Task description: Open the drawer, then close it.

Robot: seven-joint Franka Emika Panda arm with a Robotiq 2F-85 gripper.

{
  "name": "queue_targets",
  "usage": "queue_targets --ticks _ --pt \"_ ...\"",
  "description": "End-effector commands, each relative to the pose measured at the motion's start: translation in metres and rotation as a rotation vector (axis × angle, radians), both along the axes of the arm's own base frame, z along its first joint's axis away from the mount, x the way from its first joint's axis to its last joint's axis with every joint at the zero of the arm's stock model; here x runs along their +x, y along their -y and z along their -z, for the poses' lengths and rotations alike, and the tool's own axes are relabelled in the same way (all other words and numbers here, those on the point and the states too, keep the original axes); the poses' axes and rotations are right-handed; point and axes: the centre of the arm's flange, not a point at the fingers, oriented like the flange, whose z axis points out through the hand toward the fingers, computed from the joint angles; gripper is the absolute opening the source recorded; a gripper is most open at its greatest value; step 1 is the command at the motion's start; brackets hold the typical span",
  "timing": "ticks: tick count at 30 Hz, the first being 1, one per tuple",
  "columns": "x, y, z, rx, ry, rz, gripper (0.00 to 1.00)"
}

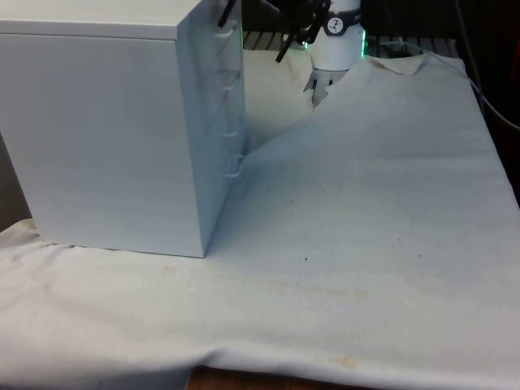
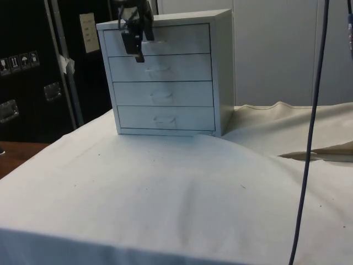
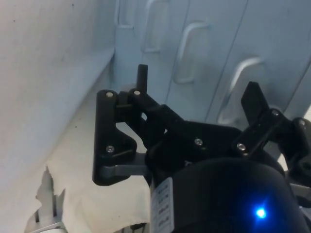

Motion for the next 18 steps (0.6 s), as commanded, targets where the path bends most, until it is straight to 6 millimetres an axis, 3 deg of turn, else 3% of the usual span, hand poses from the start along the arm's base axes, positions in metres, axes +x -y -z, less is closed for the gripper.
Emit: queue_targets --ticks 1,18 --pt "0.0005 0.0001 0.0004 -0.016 0.001 0.000 1.00" --pt "0.0009 0.0001 0.0091 -0.044 -0.008 -0.003 1.00"
